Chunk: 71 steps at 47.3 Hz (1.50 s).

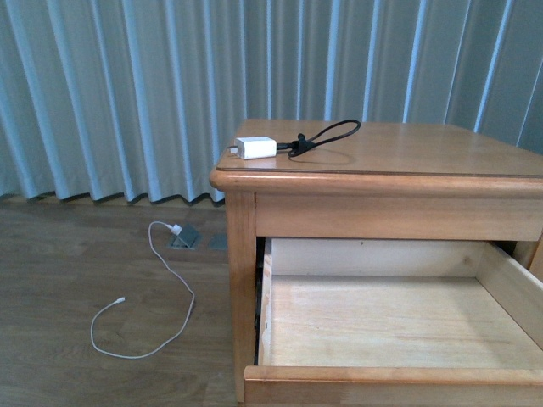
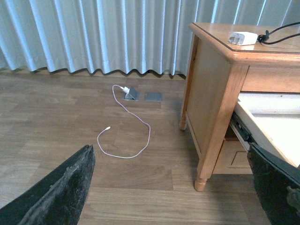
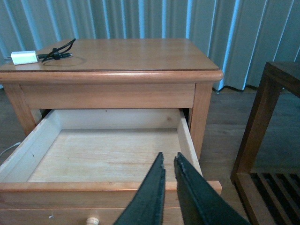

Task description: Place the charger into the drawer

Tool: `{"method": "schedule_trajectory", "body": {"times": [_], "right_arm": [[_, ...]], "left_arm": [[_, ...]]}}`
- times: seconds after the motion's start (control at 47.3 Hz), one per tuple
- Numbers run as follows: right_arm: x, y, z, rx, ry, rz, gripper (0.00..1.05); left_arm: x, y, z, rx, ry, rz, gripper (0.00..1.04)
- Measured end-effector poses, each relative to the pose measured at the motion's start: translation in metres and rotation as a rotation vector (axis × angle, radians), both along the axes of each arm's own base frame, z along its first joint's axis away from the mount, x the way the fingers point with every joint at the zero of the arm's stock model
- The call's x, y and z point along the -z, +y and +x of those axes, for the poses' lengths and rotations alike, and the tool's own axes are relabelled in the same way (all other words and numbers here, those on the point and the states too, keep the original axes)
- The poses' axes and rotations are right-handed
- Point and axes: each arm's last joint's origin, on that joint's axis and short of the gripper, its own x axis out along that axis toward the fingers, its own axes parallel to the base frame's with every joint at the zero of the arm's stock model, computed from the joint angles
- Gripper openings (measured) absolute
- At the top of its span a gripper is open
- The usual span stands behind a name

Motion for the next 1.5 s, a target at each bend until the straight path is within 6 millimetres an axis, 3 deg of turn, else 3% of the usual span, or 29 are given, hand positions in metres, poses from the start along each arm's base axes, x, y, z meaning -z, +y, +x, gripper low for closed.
{"method": "schedule_trajectory", "body": {"times": [0.127,0.233,0.317,0.381,0.529,0.846,0.91,1.016,1.164,1.502], "right_arm": [[0.0,0.0,0.0,-0.001,-0.001,0.0,0.34],[0.0,0.0,0.0,0.0,-0.002,0.0,0.51],[0.0,0.0,0.0,-0.001,-0.002,0.0,0.66],[0.0,0.0,0.0,0.002,-0.002,0.0,0.76],[0.0,0.0,0.0,0.001,-0.002,0.001,0.98],[0.0,0.0,0.0,0.001,-0.002,0.001,0.96],[0.0,0.0,0.0,0.001,-0.002,0.001,0.96],[0.0,0.0,0.0,0.001,-0.002,0.001,0.96],[0.0,0.0,0.0,0.001,-0.002,0.001,0.96],[0.0,0.0,0.0,0.001,-0.002,0.001,0.96]], "left_arm": [[0.0,0.0,0.0,-0.028,0.003,-0.004,0.99],[-0.006,-0.003,0.009,-0.401,0.039,-0.104,0.99],[-0.014,-0.004,0.021,-0.599,0.055,-0.102,0.99],[-0.027,-0.007,0.037,-0.594,0.06,-0.097,0.99],[-0.063,-0.026,0.089,-0.363,0.064,-0.021,0.99],[-0.113,-0.086,0.229,0.088,0.064,0.317,0.99],[-0.116,-0.098,0.264,0.146,0.042,0.357,0.99],[-0.109,-0.111,0.303,0.203,0.029,0.373,0.99],[-0.092,-0.13,0.341,0.305,0.018,0.351,0.99],[-0.064,-0.158,0.384,0.38,0.023,0.291,0.99]]}}
